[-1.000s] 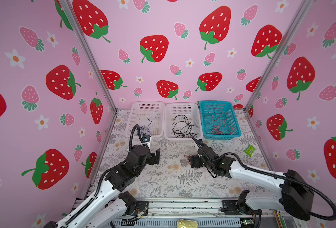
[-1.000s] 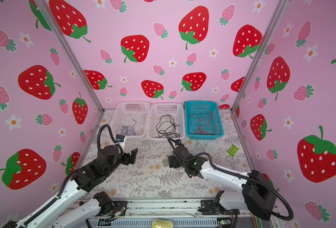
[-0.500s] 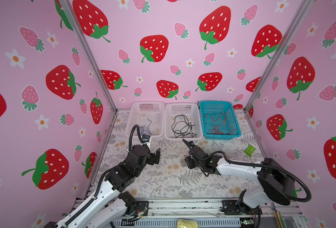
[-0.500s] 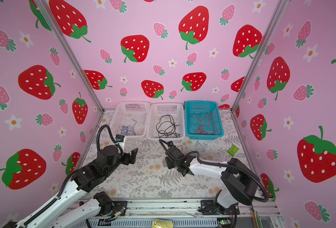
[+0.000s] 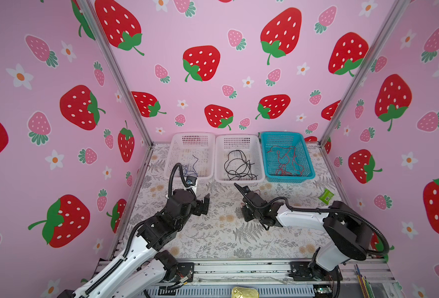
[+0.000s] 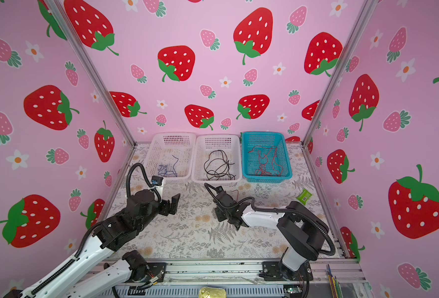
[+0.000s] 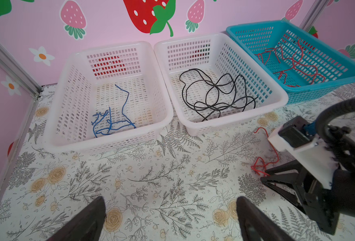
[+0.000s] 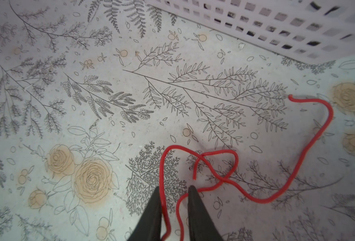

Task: Untangle and sort cables by color
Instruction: Pick up the cable from the center of the table.

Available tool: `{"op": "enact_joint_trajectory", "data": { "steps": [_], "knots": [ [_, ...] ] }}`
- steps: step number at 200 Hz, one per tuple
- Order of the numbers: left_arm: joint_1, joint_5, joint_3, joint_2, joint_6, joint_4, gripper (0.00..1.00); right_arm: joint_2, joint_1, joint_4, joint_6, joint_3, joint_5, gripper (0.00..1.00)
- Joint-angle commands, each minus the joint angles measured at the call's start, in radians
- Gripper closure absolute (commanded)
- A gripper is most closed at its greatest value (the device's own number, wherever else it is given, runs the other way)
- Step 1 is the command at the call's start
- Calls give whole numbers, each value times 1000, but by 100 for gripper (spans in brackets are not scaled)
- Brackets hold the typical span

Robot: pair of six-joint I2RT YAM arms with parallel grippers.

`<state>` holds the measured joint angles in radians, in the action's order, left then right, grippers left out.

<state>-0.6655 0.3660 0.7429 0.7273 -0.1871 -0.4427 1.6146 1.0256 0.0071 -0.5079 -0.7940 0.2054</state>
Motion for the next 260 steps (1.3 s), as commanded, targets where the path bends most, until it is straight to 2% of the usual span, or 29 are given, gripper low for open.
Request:
{"op": "enact_joint_trajectory", "data": {
  "steps": [1,44,80,172,215,260],
  "knots": [
    [3,8,-10,-1,4,24,1,-1,5,6,-1,-24,7,80],
    [3,4,-8,4,3,23,1,-42,7,-7,-4,-3,6,93],
    [3,0,-9,10,3,23,1,-111,20,-43,-12,-1,12,100],
    [3,-4,-8,32,5,22,1,-416,77,-226,-34,-10,157,100],
    [3,-6,-5,44,5,23,1,-535,77,-333,12,-61,262,100],
    [3,-5,-7,47,8,23,1,-591,52,-380,79,-121,340,100]
  ]
}}
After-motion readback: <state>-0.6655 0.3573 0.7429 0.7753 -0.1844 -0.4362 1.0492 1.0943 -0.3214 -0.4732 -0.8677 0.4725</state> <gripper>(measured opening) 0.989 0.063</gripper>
